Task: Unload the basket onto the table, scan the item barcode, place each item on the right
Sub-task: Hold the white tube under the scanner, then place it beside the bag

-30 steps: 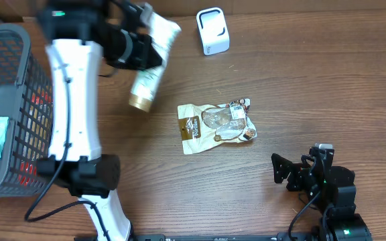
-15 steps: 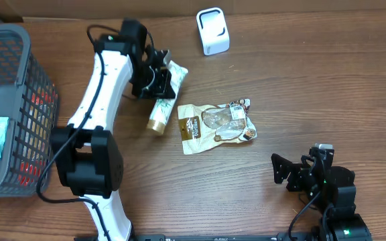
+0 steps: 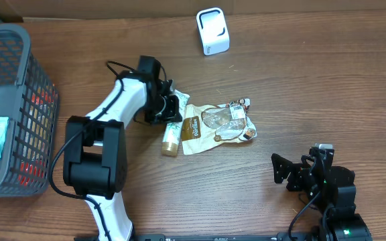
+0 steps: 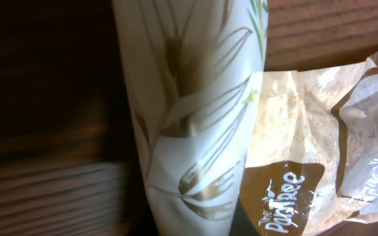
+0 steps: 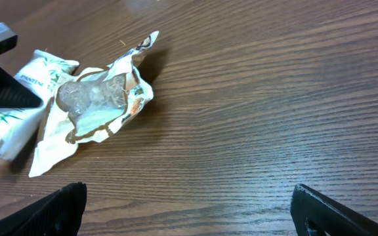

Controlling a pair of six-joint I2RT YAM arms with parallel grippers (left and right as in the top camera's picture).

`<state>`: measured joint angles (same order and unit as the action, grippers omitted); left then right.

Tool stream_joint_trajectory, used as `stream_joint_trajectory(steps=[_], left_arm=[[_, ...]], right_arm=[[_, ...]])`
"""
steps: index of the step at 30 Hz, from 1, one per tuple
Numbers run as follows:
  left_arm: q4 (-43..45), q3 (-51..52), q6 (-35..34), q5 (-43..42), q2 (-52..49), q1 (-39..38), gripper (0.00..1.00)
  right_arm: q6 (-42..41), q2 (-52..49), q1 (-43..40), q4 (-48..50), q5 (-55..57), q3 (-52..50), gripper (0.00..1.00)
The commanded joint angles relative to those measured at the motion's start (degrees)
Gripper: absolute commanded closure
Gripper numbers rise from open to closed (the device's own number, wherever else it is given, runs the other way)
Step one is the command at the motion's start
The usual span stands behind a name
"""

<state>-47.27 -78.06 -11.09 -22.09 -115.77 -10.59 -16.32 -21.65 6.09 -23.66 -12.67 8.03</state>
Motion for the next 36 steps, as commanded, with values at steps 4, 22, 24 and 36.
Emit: stream_joint_trajectory(steps=[4, 22, 24, 36], left_arm=[[1.5, 1.1, -3.3, 0.2, 1.6, -4.9, 0.00], [-23.2, -43.2, 8.0, 7.7, 12.8, 9.9, 0.00], [-24.9, -49.2, 9.9, 7.7, 14.3, 13.4, 0.00], [-35.0, -56.5, 6.3, 19.8, 18.4, 45.8, 0.09]], right_arm=[[0.0, 0.4, 0.3, 0.3, 0.2, -0.2, 0.00], [0.0, 0.4, 0.3, 0.3, 0.2, -0.2, 0.00], [0.0, 0.4, 0.3, 0.3, 0.2, -0.2, 0.00], [0.0, 0.4, 0.3, 0.3, 0.2, -0.2, 0.00]])
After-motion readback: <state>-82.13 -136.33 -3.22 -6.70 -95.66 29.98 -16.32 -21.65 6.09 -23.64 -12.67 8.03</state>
